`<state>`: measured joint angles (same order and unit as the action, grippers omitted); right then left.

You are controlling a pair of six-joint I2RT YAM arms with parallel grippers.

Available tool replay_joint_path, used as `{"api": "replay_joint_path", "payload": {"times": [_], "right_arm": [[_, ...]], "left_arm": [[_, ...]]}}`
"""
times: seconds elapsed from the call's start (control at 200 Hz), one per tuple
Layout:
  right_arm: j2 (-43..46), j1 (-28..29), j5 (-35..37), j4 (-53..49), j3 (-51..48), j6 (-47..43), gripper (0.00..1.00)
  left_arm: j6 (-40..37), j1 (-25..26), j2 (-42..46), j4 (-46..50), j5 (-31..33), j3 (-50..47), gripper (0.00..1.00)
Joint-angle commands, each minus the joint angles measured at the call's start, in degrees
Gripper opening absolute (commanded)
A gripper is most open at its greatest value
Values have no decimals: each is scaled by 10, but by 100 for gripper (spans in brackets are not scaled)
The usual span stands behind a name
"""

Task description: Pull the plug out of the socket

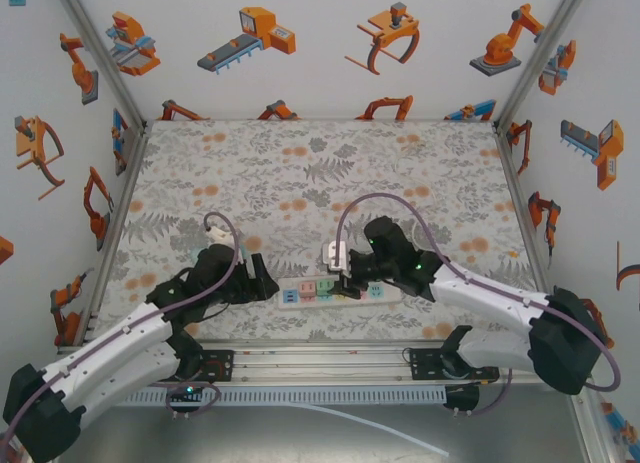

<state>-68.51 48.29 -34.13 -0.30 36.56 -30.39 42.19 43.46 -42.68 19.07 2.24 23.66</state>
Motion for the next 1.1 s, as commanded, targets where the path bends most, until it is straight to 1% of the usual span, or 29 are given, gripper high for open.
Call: {"api": "replay_joint_path", "payload": {"times": [0.0, 0.15, 0.335, 0.501, 0.696, 0.781, 0.886, 0.941, 1.036, 1.097], "right_arm": [[-32, 20, -7, -3, 28, -43, 52], [-78, 37, 11, 28, 38, -43, 49], [-117, 42, 18, 29, 51, -45, 42], [-128, 43, 17, 23, 57, -44, 35], [-134, 45, 15, 23, 59, -41, 30], [-134, 45, 18, 22, 62, -34, 31], [-131, 45, 44, 14, 64, -17, 43], [-126, 46, 58, 11, 58, -20, 45], [-115, 45, 71, 23, 35, -36, 46], [-115, 45, 76, 23, 32, -39, 42]], "left_arm": [[15, -3, -20, -35, -26, -10, 74], [16, -4, -57, -61, -41, -14, 73], [17, -5, -99, -76, -58, -12, 73], [11, -4, -128, -82, -66, -8, 70], [3, -4, -169, -90, -80, -1, 67], [2, -3, -184, -89, -81, 1, 67], [2, -3, -192, -85, -77, 2, 66], [2, -2, -191, -82, -73, 1, 66], [2, -2, -186, -78, -69, -3, 66], [0, -2, -186, -77, -68, -5, 66]]}}
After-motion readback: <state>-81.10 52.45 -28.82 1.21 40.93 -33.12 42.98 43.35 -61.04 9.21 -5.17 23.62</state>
